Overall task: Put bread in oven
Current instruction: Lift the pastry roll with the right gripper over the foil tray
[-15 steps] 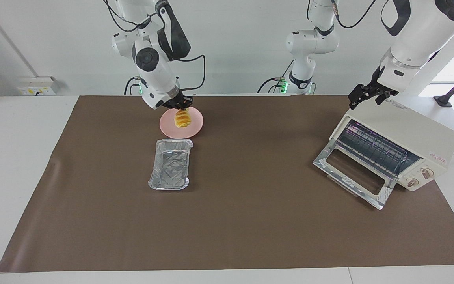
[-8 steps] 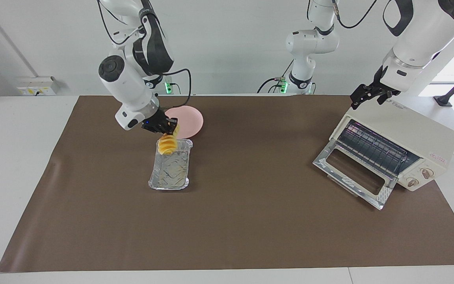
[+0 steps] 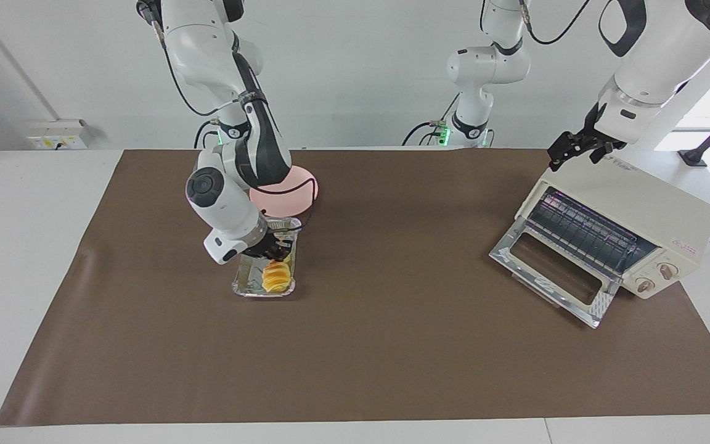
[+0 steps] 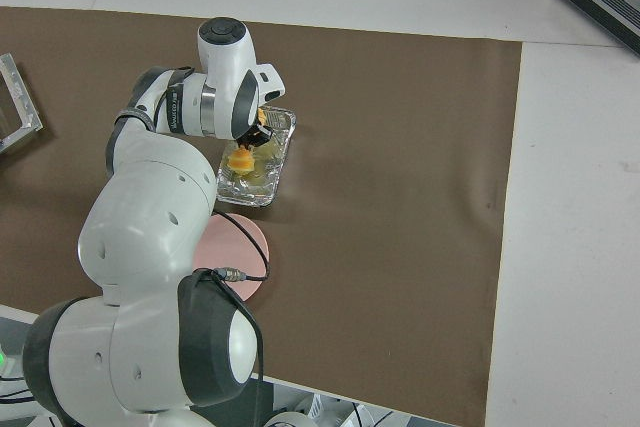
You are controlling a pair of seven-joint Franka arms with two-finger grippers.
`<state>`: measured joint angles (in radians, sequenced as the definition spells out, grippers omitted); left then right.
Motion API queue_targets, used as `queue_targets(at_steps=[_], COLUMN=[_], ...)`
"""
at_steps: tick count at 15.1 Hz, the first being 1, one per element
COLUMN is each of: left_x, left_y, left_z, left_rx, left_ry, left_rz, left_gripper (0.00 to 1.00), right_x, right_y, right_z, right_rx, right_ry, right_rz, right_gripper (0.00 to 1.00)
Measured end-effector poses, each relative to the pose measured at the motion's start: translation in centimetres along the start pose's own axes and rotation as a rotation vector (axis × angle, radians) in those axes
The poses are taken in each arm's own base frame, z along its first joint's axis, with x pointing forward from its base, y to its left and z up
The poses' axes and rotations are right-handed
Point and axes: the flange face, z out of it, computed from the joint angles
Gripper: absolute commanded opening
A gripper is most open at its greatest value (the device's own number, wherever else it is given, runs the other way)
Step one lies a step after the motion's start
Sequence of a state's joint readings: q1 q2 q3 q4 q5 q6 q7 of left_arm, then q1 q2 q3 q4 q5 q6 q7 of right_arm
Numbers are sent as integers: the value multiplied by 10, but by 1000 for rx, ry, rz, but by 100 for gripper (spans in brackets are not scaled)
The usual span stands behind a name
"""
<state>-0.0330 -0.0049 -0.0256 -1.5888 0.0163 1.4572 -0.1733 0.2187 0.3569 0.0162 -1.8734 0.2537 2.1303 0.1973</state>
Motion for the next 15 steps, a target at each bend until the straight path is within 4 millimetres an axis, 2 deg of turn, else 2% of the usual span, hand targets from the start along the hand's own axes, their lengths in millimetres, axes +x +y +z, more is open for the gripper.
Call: queue_targets(at_steps=[1, 2, 6, 9, 12, 15], left_x=[0, 0, 0, 0, 0, 0], left_y=[0, 0, 0, 0, 0, 0], left_z=[0, 0, 0, 0, 0, -1], left_rx=[0, 0, 0, 0, 0, 0], left_ry=[0, 0, 0, 0, 1, 1], left_rz=[0, 0, 0, 0, 0, 0], left_gripper=[100, 100, 100, 100, 100, 100], right_x=[-1, -2, -1, 3, 8, 8], right_y=[2, 3, 5, 8, 33, 59], right_z=[3, 6, -1, -28, -54, -51], right_rx=[-2, -3, -1, -18, -39, -41], right_ry=[-4, -7, 2, 12, 33, 14], right_rz=[-3, -3, -6, -22, -33, -17], right_gripper=[40, 99, 100, 100, 100, 99])
